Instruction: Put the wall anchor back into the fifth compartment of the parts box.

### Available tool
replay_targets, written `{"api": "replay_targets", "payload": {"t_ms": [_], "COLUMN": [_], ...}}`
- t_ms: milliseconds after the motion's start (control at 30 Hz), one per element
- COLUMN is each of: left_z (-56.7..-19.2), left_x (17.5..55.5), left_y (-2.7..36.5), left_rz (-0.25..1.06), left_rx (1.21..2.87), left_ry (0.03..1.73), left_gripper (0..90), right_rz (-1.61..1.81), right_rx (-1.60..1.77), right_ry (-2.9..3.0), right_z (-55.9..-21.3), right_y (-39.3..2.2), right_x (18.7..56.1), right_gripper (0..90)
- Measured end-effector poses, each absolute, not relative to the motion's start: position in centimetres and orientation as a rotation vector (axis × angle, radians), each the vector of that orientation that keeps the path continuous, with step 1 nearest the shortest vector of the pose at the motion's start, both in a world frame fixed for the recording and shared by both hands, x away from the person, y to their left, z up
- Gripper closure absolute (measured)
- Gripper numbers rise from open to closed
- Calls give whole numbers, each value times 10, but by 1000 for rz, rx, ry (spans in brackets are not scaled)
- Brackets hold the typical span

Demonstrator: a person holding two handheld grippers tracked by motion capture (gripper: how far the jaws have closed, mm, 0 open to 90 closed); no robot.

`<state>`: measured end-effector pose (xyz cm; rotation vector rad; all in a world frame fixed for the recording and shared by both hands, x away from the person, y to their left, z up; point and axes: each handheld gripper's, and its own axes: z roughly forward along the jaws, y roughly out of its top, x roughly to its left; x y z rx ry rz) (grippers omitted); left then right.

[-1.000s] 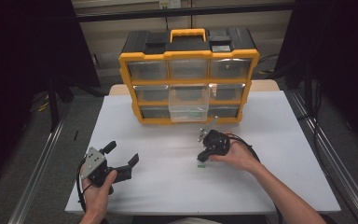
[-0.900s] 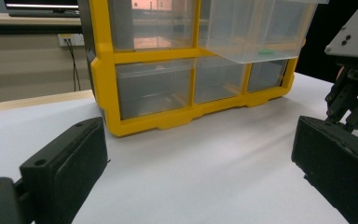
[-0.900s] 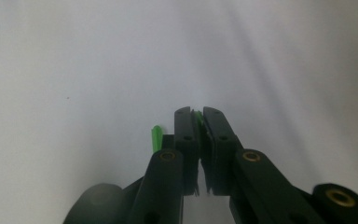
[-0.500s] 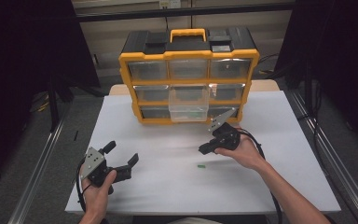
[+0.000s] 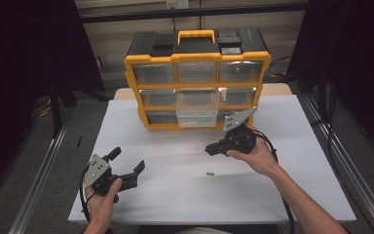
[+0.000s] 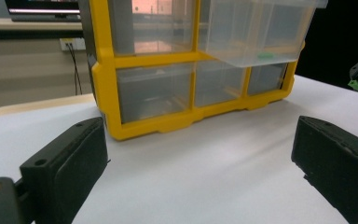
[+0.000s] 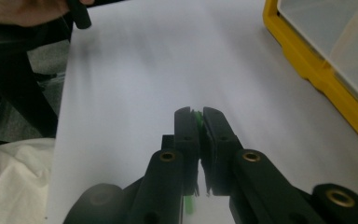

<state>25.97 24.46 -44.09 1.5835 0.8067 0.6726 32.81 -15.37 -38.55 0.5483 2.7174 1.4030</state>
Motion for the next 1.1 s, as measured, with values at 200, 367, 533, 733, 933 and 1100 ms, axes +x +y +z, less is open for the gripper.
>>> {"api": "replay_targets", "payload": {"t_ms": [200, 367, 533, 733, 933, 1100], "left_z": [-442, -442, -442, -443, -442, -442], "left_x": [260, 260, 260, 262, 261, 261], "left_y": [242, 242, 243, 244, 245, 245], "left_rz": [668, 665, 661, 663, 665, 665], "left_rx": [1575, 1582, 1580, 1576, 1580, 1572], "left_ry": [822, 813, 828, 832, 826, 830], "left_gripper": [35, 35, 35, 35, 35, 35], "right_rz": [1460, 1510, 1572, 1581, 1546, 1457], "right_rx": [517, 475, 446, 402, 381, 395], "right_ry": [2682, 2633, 2577, 2533, 2507, 2527], "right_z": [-371, -353, -333, -308, -281, -264], "right_y": [-153, -155, -155, -151, -149, -144], "right_x": [325, 325, 328, 333, 337, 346], "right_gripper": [852, 852, 852, 852, 852, 852]}}
